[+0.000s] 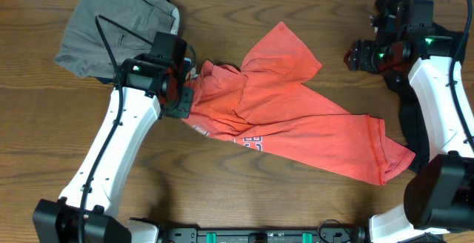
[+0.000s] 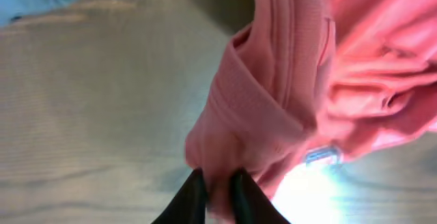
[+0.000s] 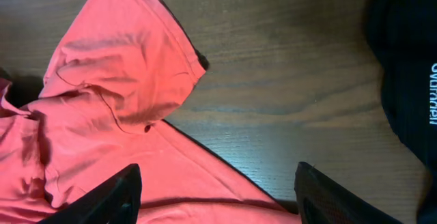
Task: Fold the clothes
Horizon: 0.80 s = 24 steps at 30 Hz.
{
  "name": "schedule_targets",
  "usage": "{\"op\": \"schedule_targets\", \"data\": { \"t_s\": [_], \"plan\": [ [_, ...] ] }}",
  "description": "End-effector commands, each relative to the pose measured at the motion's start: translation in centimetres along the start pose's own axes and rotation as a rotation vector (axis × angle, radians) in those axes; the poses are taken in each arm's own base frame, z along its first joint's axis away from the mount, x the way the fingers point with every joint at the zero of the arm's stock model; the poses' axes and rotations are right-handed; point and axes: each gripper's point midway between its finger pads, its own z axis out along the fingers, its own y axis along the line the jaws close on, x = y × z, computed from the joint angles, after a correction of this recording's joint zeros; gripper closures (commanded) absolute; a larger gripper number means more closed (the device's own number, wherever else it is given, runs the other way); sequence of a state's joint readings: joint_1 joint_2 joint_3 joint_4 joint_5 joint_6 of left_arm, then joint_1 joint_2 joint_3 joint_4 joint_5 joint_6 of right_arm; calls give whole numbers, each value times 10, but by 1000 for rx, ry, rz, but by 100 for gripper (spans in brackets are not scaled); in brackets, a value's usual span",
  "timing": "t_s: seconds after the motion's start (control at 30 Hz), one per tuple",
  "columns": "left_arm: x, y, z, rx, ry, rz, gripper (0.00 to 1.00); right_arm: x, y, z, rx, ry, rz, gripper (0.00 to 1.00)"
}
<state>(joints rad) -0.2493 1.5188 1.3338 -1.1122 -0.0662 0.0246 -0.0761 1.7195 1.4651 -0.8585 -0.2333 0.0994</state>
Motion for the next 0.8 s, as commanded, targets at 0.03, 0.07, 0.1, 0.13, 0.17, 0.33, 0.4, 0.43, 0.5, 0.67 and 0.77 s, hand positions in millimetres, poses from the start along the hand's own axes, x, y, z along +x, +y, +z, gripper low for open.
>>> {"op": "schedule_targets", "data": {
  "t_s": [0.03, 0.07, 0.1, 0.13, 0.17, 0.33, 0.4, 0.43, 0.5, 0.67, 0.77],
  "plan": [
    [10, 26, 2, -121, 36, -136, 83, 0, 2, 2, -4, 6, 4, 29],
    [10, 29, 2, -121, 36, -162, 83, 0, 2, 2, -4, 6, 4, 29],
    [10, 32, 3, -123, 34, -189, 83, 0, 2, 2, -4, 7, 4, 29],
    [9, 36, 3, -124, 29, -212, 83, 0, 2, 2, -3, 8, 5, 28],
    [7, 38, 3, -118, 22, -227, 76, 1, 2, 2, -4, 9, 5, 28],
    [-18, 29, 5, -28, -72, -261, 52, 0, 2, 2, -4, 7, 4, 28],
    [-34, 17, 3, 44, -128, -246, 46, 0, 2, 2, -4, 8, 5, 28],
    [-41, 11, 1, 79, -155, -236, 44, 1, 2, 2, -4, 10, 5, 28],
    [-56, -1, -3, 144, -214, -208, 43, 2, 2, 2, -3, 14, 6, 27],
    [-88, -21, -13, 205, -342, -163, 38, 3, 2, 2, -3, 20, 7, 27],
    [-98, -33, -12, 219, -372, -137, 37, 3, 2, 2, -3, 20, 7, 26]
  ]
}}
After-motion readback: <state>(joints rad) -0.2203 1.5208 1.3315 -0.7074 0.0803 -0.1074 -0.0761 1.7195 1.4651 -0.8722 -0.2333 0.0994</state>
